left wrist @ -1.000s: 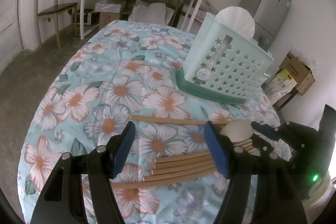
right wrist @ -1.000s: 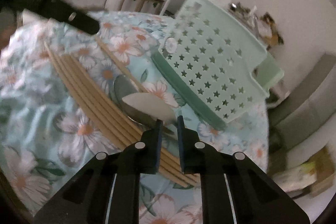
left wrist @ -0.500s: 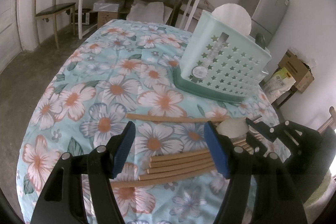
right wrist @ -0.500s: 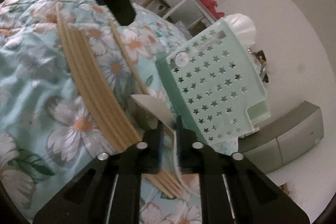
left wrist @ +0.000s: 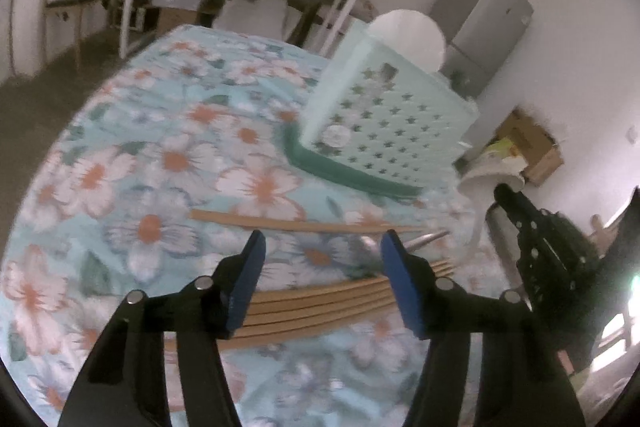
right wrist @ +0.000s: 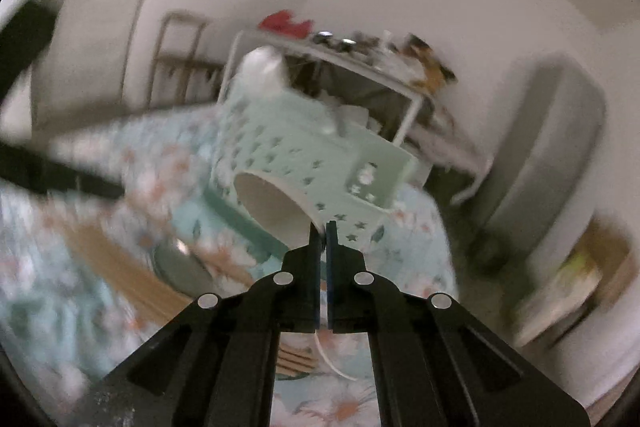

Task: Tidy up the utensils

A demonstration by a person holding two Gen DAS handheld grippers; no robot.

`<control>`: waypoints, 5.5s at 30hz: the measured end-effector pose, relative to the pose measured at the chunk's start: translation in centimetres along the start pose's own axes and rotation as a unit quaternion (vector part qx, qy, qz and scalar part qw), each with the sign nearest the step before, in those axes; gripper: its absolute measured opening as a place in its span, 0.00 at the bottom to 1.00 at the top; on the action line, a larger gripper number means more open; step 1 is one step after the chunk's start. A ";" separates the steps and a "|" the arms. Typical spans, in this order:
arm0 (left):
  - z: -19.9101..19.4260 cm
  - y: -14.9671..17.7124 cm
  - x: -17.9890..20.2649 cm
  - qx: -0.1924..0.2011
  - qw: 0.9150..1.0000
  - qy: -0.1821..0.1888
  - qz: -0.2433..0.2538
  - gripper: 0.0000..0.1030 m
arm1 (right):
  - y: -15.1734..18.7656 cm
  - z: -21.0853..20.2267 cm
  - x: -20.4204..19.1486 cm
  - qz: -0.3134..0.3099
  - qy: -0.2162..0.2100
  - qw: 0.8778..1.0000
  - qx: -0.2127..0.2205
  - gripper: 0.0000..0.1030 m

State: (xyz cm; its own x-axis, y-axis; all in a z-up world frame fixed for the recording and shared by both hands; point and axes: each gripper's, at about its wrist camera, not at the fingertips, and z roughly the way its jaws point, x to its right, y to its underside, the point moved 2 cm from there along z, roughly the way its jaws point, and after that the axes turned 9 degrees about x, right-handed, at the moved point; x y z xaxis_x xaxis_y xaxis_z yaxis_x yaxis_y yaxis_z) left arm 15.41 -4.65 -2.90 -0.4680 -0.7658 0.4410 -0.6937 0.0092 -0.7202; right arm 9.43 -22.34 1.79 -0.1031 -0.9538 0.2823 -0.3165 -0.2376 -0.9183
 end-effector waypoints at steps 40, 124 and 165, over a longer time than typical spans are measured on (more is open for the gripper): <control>2.5 -0.3 2.5 -0.029 0.999 -0.022 -0.024 0.01 | 2.0 -4.8 4.7 0.253 -0.038 0.967 0.013 0.01; -12.1 -9.8 3.7 0.227 0.971 -0.037 0.061 0.01 | 2.6 -4.4 4.7 0.262 -0.047 0.964 -0.001 0.00; 0.7 -14.4 11.4 0.225 0.884 -0.115 0.393 0.25 | 2.8 -4.5 4.6 0.260 -0.052 0.964 -0.009 0.00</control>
State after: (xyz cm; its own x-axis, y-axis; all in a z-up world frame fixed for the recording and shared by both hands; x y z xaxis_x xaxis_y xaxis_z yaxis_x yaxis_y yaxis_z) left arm 20.45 -13.95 12.19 -0.5493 -0.7476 -0.3733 0.1092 0.3786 -0.9191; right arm 3.87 -26.51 1.80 -0.1585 -0.9564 -0.2452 -0.2643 0.2803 -0.9228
